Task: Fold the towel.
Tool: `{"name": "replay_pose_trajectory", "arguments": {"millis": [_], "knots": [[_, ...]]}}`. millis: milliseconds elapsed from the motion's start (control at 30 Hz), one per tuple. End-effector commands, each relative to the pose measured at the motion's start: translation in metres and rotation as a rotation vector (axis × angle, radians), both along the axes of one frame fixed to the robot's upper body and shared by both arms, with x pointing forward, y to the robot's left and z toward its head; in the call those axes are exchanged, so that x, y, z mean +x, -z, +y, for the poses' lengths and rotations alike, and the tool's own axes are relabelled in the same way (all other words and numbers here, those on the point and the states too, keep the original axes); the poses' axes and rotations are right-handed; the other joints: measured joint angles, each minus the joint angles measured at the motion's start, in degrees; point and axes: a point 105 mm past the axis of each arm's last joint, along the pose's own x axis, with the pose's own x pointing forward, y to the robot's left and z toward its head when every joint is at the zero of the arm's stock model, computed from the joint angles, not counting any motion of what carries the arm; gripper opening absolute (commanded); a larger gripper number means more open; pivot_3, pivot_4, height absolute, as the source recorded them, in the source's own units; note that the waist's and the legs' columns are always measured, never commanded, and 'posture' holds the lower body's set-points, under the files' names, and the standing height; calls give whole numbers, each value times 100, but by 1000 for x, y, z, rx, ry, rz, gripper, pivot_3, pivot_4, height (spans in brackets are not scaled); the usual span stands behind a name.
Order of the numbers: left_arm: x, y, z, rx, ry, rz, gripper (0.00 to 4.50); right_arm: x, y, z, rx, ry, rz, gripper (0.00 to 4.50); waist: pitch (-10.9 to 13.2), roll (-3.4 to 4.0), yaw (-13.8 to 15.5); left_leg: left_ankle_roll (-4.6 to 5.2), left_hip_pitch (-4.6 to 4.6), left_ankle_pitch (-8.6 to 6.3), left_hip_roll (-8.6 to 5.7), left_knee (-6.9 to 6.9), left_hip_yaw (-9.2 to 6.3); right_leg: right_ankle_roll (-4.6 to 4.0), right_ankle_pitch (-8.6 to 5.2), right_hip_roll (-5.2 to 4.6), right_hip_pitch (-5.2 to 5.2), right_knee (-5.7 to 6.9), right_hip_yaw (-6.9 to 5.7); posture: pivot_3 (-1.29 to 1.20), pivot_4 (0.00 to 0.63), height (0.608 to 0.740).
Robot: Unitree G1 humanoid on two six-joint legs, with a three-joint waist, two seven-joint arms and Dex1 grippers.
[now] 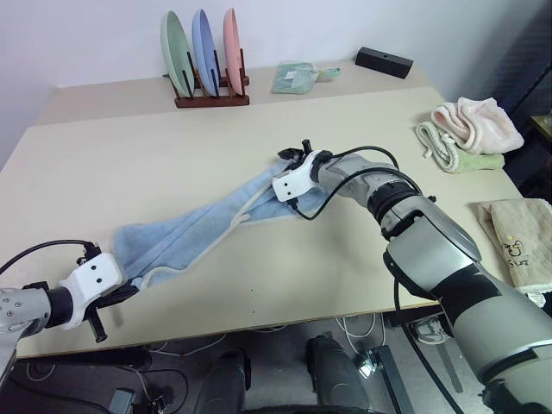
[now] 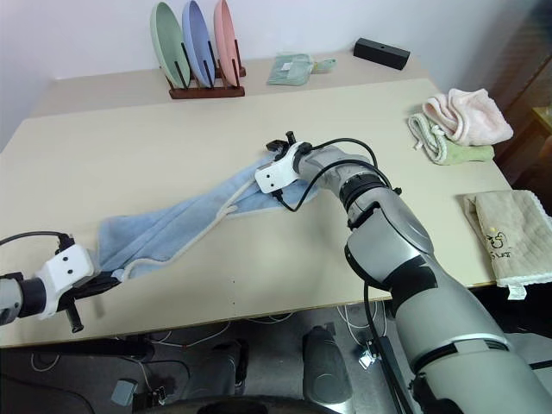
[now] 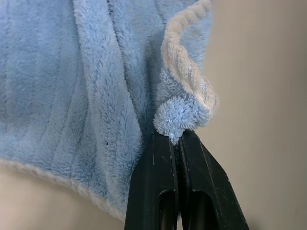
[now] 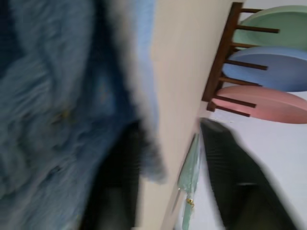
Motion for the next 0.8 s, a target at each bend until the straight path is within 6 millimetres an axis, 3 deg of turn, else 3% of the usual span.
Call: {"name": "replay_pose_trajectory", "arguments": {"millis": [33, 267, 400, 567, 733, 800], "knots": [[-8, 12, -11, -37, 10, 50, 0, 2, -13, 2, 47, -3, -48, 42, 0, 0, 2, 0, 0, 0, 0, 0, 0, 0, 0, 0, 0, 0, 0, 0, 150, 740], [13, -6, -17, -96, -34, -71, 0, 7, -25, -22, 136, 46, -89, 42, 1, 0, 78, 0, -2, 0, -3, 4, -2, 0, 0, -2, 4, -1, 0, 0, 150, 740], [55, -49, -29, -233, -106, -313, 0, 11, -46, -58, 242, 110, -105, 42, 7, -15, 186, -1, -10, 0, -3, 17, -7, 0, 1, -1, 5, -2, -6, 0, 150, 740], [100, -90, -34, -279, -158, -535, 0, 4, -68, -101, 335, 148, -122, 42, 6, -18, 168, -2, -18, 1, -3, 31, -9, 2, 3, -2, 9, -8, -10, 0, 150, 740], [169, -142, -34, -300, -241, -736, 0, 2, -101, -137, 343, 224, -202, 42, 8, -20, 156, -2, -17, 1, -6, 38, -7, 8, 6, -2, 15, -8, -11, 0, 150, 740], [197, -174, -37, -290, -271, -849, 0, 3, -123, -148, 328, 262, -267, 42, 10, -21, 146, -3, -17, 1, -6, 43, -2, 14, 11, -3, 16, -16, -8, 0, 150, 740]]}}
